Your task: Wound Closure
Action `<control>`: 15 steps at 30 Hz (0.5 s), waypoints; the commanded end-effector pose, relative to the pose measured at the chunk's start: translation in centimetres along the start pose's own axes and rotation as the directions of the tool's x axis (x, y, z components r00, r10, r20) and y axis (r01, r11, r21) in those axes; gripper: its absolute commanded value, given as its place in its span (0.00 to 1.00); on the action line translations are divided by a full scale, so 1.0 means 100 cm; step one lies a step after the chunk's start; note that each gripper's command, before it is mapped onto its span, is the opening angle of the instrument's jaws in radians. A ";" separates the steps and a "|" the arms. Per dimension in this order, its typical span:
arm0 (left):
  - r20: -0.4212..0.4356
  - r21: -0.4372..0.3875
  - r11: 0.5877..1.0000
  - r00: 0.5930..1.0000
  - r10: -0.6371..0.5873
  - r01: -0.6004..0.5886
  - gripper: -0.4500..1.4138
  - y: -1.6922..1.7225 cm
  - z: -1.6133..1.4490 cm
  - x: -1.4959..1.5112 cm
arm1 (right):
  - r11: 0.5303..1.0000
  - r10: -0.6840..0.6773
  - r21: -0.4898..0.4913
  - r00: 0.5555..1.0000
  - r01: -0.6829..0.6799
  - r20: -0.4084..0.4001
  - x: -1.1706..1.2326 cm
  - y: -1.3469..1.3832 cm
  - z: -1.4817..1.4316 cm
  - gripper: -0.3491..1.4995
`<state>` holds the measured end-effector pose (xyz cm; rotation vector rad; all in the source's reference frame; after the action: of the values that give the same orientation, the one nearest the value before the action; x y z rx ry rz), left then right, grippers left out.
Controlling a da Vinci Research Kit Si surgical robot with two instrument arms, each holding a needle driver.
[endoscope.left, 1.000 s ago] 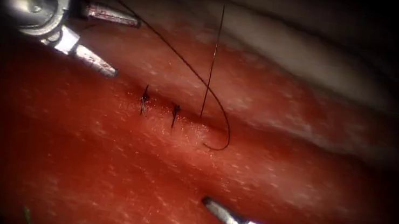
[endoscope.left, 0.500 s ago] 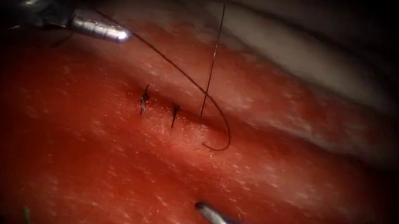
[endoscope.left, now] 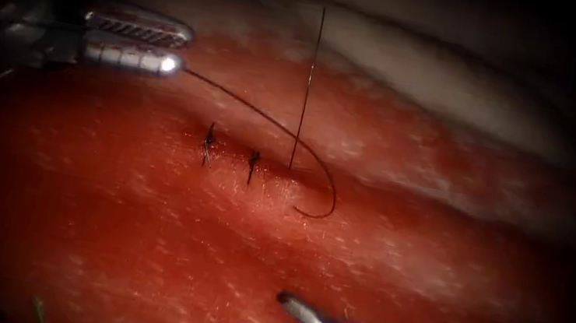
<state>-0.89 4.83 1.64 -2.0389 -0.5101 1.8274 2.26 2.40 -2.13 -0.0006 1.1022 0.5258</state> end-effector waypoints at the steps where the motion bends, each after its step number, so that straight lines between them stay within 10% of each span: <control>1: 0.020 0.018 1.000 1.000 0.006 -0.006 0.05 0.0000 0.0003 -0.0012 | 1.000 0.000 0.003 1.000 0.000 0.000 0.0005 0.0000 0.0007 0.84; 6: 0.083 0.089 0.995 0.995 -0.058 0.051 0.05 -0.0008 0.0000 -0.0033 | 0.999 0.051 -0.002 0.997 -0.051 -0.052 0.0035 0.0013 -0.0005 0.68; 10: 0.160 0.049 0.999 0.987 -0.019 0.012 0.05 0.0003 0.0018 -0.0058 | 0.995 0.097 0.024 0.993 -0.095 -0.063 0.0076 0.0046 -0.0020 0.11; 15: 0.146 -0.038 0.993 0.983 0.114 -0.110 0.05 0.0010 0.0032 -0.0071 | 0.992 0.123 0.010 0.990 -0.123 -0.072 0.0096 0.0076 -0.0004 0.42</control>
<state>-1.26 4.42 2.15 -2.0196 -0.4715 2.0711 2.18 3.42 -2.77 0.0562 1.1652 0.6376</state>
